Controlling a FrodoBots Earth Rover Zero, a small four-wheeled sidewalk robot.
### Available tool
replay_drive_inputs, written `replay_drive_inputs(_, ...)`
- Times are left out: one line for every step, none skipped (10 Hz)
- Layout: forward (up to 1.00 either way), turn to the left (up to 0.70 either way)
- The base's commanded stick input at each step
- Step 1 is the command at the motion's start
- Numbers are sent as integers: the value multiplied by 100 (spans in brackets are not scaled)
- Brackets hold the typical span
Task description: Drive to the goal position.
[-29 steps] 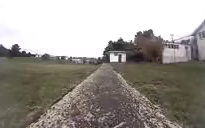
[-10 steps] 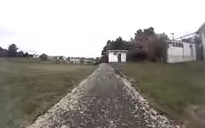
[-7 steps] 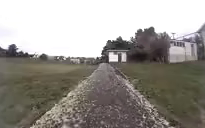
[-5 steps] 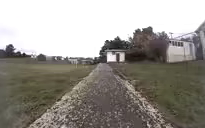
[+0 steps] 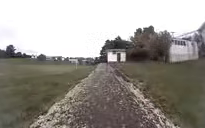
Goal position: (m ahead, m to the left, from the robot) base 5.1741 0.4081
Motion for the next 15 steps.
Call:
replay_drive_inputs(100,0)
replay_drive_inputs(100,0)
replay_drive_inputs(100,0)
replay_drive_inputs(100,0)
replay_drive_inputs(100,0)
replay_drive_inputs(100,0)
replay_drive_inputs(100,0)
replay_drive_inputs(100,-1)
replay_drive_inputs(100,-2)
replay_drive_inputs(100,-31)
replay_drive_inputs(100,-28)
replay_drive_inputs(100,0)
replay_drive_inputs(100,0)
replay_drive_inputs(100,0)
replay_drive_inputs(100,0)
